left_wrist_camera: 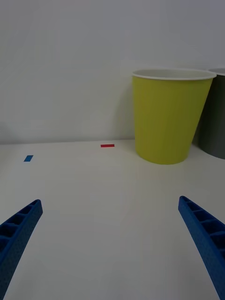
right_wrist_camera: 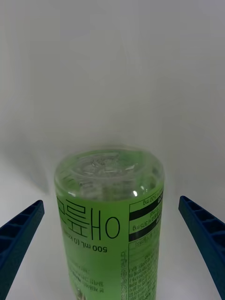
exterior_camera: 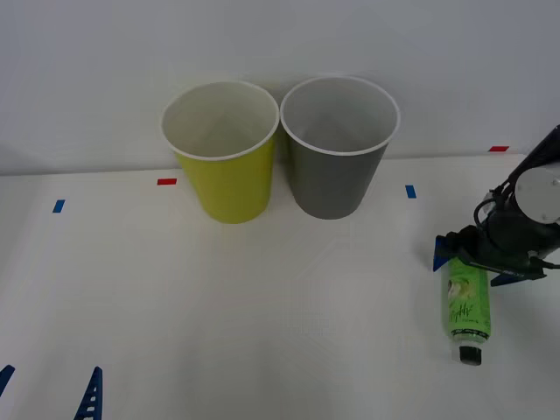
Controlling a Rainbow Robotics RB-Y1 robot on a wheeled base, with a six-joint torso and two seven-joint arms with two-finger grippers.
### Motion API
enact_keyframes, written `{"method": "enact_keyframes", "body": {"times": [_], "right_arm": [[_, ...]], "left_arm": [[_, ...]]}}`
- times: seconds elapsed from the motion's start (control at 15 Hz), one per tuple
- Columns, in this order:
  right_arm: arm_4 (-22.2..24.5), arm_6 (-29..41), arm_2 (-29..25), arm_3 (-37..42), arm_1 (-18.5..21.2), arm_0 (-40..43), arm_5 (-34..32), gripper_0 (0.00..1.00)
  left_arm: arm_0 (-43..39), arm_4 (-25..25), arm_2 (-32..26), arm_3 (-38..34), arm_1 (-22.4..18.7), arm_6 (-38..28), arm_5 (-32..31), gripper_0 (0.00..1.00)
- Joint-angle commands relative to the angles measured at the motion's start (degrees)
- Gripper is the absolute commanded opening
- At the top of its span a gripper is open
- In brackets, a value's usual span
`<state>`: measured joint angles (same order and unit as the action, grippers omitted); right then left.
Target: Put cans in the gray bin and PET bottles in the light green bin.
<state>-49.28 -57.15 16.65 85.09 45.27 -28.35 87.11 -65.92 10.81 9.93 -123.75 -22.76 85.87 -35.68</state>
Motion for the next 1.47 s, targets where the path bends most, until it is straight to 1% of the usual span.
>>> {"method": "enact_keyframes", "body": {"times": [0.07,0.27,0.4,0.47,0.53,0.67,1.07,1.27,1.47], "right_arm": [[1.82,-0.33,1.28,-0.01,-0.01,-0.04,-0.01,1.00],[2.61,-0.51,1.63,-0.01,-0.01,-0.21,-0.01,1.00],[3.23,-0.51,1.72,0.43,-0.01,-0.21,-0.01,0.55],[3.31,-0.16,1.72,0.51,-0.01,-0.21,-0.01,0.28],[3.31,0.02,1.72,0.60,-0.01,-0.21,-0.01,0.05],[3.23,0.11,1.72,0.60,-0.01,-0.21,-0.01,0.01],[3.23,0.37,1.72,1.30,-0.01,0.40,-0.01,0.00],[6.13,0.46,0.93,6.31,-0.01,2.16,1.22,0.00],[7.45,-1.04,-4.52,13.35,-1.33,4.62,6.23,0.00]], "left_arm": [[0.00,0.00,0.00,0.00,0.00,0.00,0.00,1.00],[0.00,0.00,0.00,0.00,0.00,0.00,0.00,1.00],[0.00,0.00,0.00,0.00,0.00,0.00,0.00,1.00],[0.00,0.00,0.00,0.00,0.00,0.00,0.00,1.00],[0.00,0.00,0.00,0.00,0.00,0.00,0.00,1.00],[0.00,0.00,0.00,0.00,0.00,0.00,0.00,1.00],[0.00,0.00,0.00,0.00,0.00,0.00,0.00,1.00],[0.00,0.00,0.00,0.00,0.00,0.00,0.00,1.00],[0.00,0.00,0.00,0.00,0.00,0.00,0.00,1.00]]}}
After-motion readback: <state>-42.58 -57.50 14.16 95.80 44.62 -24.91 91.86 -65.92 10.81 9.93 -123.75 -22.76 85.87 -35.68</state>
